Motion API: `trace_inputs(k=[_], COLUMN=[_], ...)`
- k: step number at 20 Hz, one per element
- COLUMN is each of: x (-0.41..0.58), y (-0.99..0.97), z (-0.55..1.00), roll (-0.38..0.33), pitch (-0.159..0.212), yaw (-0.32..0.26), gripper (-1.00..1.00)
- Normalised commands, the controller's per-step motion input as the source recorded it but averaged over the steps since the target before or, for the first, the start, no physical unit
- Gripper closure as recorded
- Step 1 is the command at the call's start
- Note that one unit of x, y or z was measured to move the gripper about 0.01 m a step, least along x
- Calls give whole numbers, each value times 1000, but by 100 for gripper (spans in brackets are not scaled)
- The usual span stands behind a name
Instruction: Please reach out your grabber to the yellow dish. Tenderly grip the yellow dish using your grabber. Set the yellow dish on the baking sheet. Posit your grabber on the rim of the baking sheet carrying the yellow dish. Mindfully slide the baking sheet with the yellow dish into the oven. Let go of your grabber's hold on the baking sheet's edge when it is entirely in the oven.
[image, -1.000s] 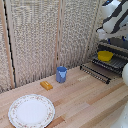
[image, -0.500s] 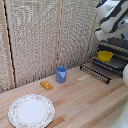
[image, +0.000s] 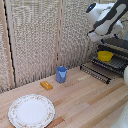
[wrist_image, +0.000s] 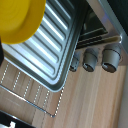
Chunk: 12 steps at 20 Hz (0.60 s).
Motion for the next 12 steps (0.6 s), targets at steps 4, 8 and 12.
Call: trace_inputs(k=[4,8,12], x=[-134,-200,-107], y=[244,209,151], z=[0,0,-71], roll=[-288,-295,-323], pitch=[227,241,198], yaw=[148,153,157], gripper=[-100,-100,-100])
